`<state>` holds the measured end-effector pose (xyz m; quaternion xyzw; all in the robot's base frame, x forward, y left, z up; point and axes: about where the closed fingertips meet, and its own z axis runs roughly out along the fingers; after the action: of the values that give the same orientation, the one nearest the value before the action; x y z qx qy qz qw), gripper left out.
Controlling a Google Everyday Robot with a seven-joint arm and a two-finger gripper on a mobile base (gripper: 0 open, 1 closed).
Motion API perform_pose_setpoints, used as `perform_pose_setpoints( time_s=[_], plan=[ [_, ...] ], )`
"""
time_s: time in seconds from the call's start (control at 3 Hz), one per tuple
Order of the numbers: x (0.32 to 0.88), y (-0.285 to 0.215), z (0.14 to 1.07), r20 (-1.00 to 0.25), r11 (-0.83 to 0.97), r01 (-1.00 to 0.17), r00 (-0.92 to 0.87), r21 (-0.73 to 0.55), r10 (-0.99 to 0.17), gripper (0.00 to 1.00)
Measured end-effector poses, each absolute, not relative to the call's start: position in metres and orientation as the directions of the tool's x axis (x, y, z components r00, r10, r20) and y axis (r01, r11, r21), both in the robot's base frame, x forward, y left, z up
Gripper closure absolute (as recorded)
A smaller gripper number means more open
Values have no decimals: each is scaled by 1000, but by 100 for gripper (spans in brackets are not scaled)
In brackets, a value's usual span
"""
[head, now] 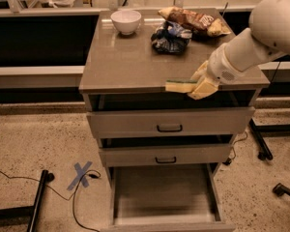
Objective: Place sponge into bottom drawer
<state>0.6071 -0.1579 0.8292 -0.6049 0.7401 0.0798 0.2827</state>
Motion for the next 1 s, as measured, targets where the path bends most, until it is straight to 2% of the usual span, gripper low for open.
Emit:
perform_pose_setpoints(
  time_s=[0.33,0.67,1.0],
  plan=[
    [582,-161,863,-542,270,-926,-89,-263,-835,100],
    [543,-183,889,-536,338,-893,-137,-297,-833,100],
    [498,-221,837,-559,485,-862,-334,-144,-759,100]
  ],
)
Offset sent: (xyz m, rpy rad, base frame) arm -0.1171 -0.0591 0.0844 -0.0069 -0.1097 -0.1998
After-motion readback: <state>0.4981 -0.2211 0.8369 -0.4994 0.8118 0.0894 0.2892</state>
